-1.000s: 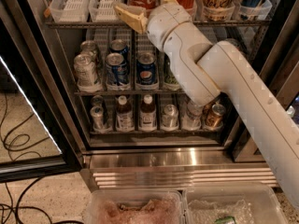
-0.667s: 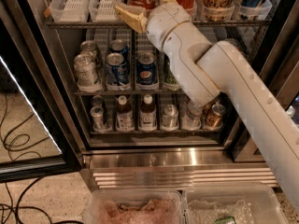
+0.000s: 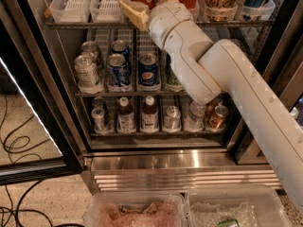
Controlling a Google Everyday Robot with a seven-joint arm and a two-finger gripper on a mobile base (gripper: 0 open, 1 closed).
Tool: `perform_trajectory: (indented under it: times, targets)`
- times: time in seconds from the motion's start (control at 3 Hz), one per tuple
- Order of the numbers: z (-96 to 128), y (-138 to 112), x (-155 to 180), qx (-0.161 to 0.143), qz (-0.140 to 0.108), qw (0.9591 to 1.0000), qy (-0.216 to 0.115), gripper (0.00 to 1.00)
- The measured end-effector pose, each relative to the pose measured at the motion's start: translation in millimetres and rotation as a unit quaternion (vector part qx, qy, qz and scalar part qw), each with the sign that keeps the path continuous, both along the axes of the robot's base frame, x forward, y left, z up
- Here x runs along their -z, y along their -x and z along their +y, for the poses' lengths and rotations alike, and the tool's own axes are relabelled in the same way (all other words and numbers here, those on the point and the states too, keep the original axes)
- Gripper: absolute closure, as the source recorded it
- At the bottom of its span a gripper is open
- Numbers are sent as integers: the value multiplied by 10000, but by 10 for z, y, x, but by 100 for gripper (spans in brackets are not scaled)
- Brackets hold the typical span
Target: Pick coke can from top shelf of fridge
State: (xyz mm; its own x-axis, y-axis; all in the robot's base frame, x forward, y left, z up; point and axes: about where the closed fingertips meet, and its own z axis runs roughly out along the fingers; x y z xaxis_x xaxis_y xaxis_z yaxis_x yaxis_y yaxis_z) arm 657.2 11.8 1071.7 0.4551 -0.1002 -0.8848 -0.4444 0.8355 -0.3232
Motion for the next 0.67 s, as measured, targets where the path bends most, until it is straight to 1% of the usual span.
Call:
perform_trajectory:
  times: [0.33, 0.67]
  targets:
    - [3, -8, 1, 7, 9, 10000, -9, 29]
    - [54, -90, -60, 1, -70, 9999, 88, 29]
